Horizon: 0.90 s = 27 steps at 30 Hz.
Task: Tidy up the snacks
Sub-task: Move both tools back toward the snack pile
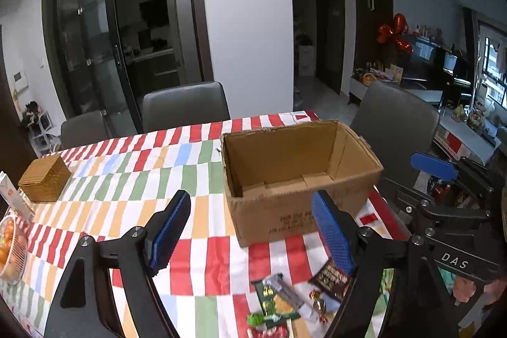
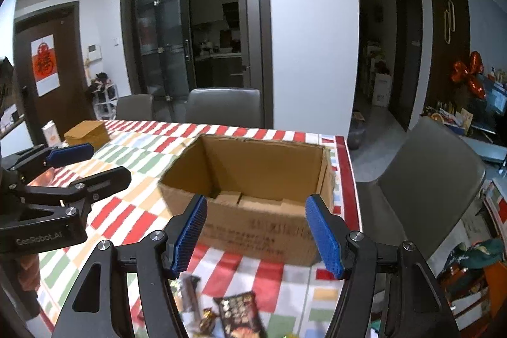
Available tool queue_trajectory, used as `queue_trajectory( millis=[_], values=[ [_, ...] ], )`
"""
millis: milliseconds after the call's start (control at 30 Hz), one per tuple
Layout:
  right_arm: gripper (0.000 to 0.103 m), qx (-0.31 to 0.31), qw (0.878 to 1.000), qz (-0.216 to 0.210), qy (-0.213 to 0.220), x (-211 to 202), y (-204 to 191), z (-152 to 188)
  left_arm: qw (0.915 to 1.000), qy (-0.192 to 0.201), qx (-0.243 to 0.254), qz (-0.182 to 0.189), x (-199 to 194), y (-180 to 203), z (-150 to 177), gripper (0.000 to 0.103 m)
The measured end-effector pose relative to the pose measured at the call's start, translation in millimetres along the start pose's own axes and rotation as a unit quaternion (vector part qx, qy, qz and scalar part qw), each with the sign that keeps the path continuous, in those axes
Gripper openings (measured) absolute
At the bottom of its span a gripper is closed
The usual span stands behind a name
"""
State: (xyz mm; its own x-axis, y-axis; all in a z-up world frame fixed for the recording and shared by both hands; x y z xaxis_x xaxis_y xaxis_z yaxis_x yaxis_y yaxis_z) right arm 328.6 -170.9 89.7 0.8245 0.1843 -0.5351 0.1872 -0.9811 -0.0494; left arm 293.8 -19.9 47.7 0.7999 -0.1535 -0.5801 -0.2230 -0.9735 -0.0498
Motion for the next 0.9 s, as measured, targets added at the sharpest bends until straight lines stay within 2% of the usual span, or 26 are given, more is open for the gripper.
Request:
queue_trajectory(
  millis=[267, 433, 900],
  values=[
    [0.066, -0.002, 1.000, -0.018, -0.004, -23, -16, 32, 1.0000, -0.003, 0.005, 0.000, -26, 3, 35, 0.081],
    [0.066, -0.005, 0.999, -0.025, -0.019, -27, -25, 51, 0.9997, -0.020, 0.002, 0.011, -28, 5, 57, 0.082],
    [0.066, -0.007, 0.994, -0.032, -0.104, -13, -45, 119, 0.9953, -0.092, -0.012, 0.027, -11, -3, 135, 0.082]
  ],
)
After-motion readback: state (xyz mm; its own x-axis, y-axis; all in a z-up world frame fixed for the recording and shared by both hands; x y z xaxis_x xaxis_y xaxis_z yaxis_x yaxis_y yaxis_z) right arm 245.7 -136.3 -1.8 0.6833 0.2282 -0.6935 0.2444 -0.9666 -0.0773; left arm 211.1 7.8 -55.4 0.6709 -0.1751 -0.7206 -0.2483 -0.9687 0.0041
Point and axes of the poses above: each gripper's, at about its wrist camera, not at the fingertips, and x roughly the way its jaws point, y to its right, z to its underside, the point moved 6 cm from there along x, roughly the way its jaws point, and after that the axes turned 2 degrees about z, right-handed, at the moved point
